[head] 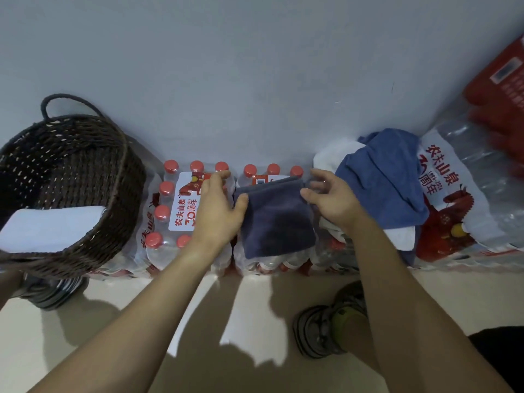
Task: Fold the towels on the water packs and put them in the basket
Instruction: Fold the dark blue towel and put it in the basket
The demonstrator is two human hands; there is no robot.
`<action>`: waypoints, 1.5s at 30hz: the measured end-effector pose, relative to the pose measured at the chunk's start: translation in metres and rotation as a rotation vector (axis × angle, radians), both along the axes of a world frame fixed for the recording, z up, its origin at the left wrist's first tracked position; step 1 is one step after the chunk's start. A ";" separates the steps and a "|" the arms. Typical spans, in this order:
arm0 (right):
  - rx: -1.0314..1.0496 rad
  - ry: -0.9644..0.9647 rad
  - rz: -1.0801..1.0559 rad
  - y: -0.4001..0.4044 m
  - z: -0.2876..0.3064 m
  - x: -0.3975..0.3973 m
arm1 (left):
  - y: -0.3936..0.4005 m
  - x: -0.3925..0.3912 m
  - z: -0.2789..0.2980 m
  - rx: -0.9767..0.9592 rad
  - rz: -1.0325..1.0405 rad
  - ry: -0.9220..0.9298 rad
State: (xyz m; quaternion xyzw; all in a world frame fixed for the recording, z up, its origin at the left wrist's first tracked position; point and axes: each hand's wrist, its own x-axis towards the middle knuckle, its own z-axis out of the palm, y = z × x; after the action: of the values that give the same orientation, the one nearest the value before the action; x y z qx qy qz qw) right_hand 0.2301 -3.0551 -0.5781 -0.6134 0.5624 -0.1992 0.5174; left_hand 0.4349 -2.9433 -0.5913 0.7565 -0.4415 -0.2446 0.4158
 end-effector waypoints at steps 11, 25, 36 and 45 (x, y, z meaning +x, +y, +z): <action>-0.120 0.322 0.501 0.026 -0.015 -0.003 | 0.050 -0.041 -0.060 -0.071 -0.463 -0.299; -0.552 0.349 0.356 0.057 -0.032 -0.017 | 0.047 -0.029 -0.054 -0.072 -0.284 -0.348; -0.128 0.229 0.188 0.045 -0.034 -0.010 | 0.034 -0.018 -0.046 0.023 -0.003 -0.098; -0.252 0.334 0.083 0.053 -0.061 0.008 | 0.029 -0.007 -0.053 0.149 0.025 -0.154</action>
State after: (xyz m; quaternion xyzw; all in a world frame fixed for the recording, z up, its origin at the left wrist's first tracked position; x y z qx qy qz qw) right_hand 0.2384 -3.0017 -0.6389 -0.7203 0.5854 -0.1422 0.3440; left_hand 0.4274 -2.9145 -0.6438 0.8074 -0.4433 -0.2127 0.3261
